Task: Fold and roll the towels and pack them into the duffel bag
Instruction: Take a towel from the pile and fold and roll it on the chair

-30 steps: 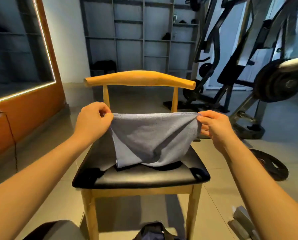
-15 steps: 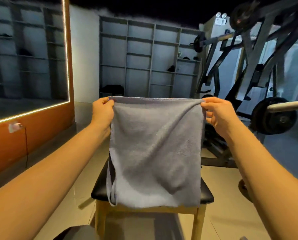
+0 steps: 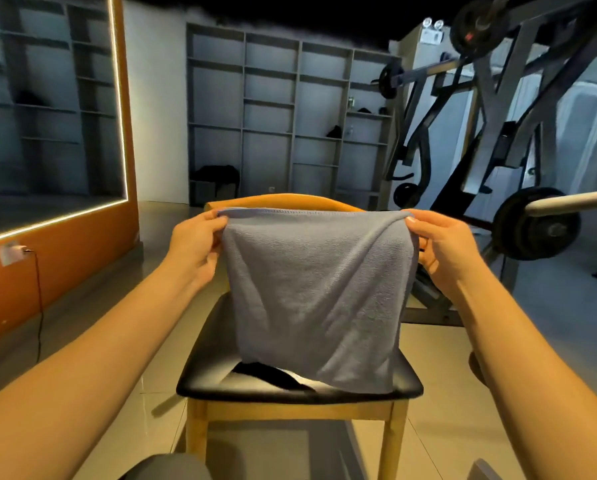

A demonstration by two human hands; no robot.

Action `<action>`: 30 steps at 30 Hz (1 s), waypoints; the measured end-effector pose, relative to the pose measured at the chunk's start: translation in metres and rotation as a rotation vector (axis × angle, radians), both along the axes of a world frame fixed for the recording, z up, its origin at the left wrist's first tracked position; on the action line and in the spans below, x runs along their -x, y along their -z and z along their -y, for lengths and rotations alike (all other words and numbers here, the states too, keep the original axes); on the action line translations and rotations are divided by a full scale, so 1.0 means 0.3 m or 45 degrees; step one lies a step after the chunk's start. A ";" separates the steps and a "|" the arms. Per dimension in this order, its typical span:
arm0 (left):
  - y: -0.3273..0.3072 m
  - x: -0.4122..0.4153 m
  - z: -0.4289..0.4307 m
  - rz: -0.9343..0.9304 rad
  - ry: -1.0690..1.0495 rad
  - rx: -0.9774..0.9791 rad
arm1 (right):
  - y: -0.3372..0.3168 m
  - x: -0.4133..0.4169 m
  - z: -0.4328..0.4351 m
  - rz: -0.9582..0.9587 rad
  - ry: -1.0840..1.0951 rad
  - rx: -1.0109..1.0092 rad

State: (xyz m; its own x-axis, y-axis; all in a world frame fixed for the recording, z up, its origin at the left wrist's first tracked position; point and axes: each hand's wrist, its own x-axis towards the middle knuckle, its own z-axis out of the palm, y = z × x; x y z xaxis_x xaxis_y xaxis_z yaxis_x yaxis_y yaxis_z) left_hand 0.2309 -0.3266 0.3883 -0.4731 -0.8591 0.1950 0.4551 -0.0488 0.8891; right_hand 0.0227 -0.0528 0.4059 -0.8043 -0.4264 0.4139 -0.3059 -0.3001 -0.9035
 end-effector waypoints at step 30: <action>0.764 0.692 0.626 1.820 -0.318 1.133 | 0.728 0.791 0.702 0.038 0.251 -1.131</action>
